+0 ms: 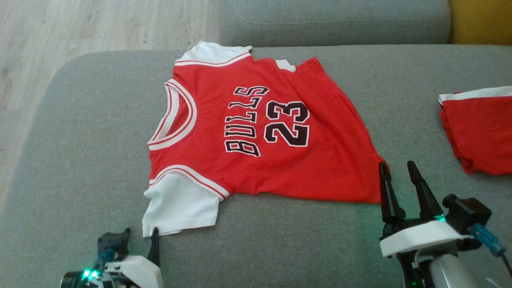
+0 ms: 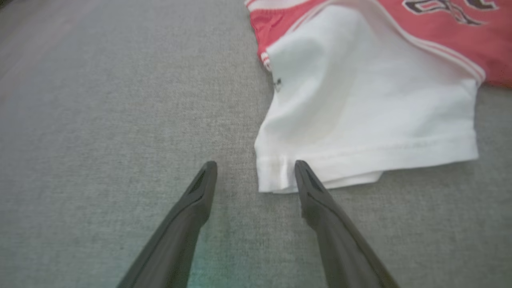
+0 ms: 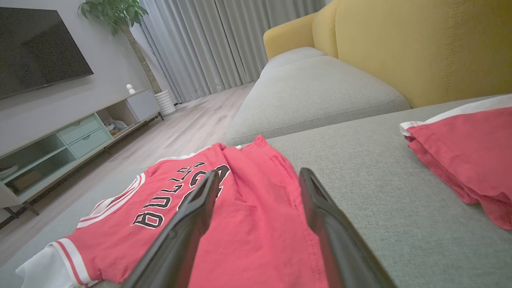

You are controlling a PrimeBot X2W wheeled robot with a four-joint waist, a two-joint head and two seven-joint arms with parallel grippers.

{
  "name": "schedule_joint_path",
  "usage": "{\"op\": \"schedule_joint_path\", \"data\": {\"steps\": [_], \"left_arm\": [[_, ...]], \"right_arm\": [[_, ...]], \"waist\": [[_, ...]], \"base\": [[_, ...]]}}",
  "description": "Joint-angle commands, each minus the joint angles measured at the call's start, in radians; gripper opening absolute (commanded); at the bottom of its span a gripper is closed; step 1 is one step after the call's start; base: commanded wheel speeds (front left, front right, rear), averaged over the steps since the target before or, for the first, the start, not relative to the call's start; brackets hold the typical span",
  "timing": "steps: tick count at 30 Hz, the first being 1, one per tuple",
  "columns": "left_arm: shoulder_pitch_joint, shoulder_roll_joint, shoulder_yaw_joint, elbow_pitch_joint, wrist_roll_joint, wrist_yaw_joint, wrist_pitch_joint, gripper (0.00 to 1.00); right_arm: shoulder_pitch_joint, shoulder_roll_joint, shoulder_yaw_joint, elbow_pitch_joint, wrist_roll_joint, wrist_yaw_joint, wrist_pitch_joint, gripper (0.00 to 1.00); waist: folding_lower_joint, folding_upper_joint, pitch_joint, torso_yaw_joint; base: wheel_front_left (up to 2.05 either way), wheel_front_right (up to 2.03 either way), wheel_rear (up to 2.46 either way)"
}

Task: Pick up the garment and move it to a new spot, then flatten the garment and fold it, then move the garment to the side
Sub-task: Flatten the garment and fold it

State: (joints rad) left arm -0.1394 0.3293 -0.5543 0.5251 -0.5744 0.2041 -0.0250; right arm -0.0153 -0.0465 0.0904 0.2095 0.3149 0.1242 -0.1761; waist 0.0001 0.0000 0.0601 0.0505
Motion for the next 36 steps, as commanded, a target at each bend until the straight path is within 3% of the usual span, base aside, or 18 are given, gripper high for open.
{"op": "schedule_joint_path", "data": {"steps": [1, 15, 16, 17, 21, 30, 36], "left_arm": [[-0.059, 0.023, 0.025, -0.008, -0.007, 0.005, 0.006, 1.00], [-0.092, 0.018, 0.029, 0.078, -0.037, -0.016, 0.021, 1.00], [-0.094, 0.018, 0.025, 0.085, -0.041, -0.024, 0.032, 0.92], [-0.095, 0.018, 0.020, 0.089, -0.043, -0.031, 0.041, 0.00], [-0.101, 0.018, 0.018, 0.081, -0.046, -0.044, 0.028, 0.00], [-0.117, 0.013, 0.040, -0.010, -0.029, -0.034, -0.109, 0.00], [-0.109, 0.017, 0.051, -0.131, -0.004, -0.002, -0.181, 0.00]], "right_arm": [[-0.041, -0.004, 0.022, -0.035, -0.008, 0.007, -0.005, 1.00], [-0.054, -0.004, 0.023, -0.029, -0.004, 0.007, -0.010, 1.00], [-0.055, -0.004, 0.023, -0.029, -0.003, 0.007, -0.010, 1.00], [-0.055, -0.004, 0.022, -0.028, -0.003, 0.007, -0.011, 1.00], [-0.054, -0.004, 0.015, -0.023, -0.004, 0.007, -0.010, 1.00], [-0.045, -0.004, -0.036, 0.034, -0.036, 0.007, 0.050, 1.00], [-0.052, -0.004, -0.065, 0.134, -0.004, 0.007, 0.112, 1.00]], "waist": [[-0.0001, 0.0000, 0.007, -0.005], [-0.0001, 0.0000, 0.033, -0.028], [-0.0001, 0.0000, 0.034, -0.030], [-0.0001, 0.0000, 0.034, -0.031], [-0.0001, 0.0000, 0.033, -0.030], [-0.0001, 0.0000, 0.022, -0.009], [-0.0001, 0.0000, 0.016, 0.023]], "base": [[0.00, 0.00, 0.00], [0.00, 0.00, 0.00], [0.00, 0.00, 0.00], [0.00, 0.00, 0.00], [0.00, 0.00, 0.00], [0.00, 0.00, 0.00], [0.00, 0.00, 0.00]]}}
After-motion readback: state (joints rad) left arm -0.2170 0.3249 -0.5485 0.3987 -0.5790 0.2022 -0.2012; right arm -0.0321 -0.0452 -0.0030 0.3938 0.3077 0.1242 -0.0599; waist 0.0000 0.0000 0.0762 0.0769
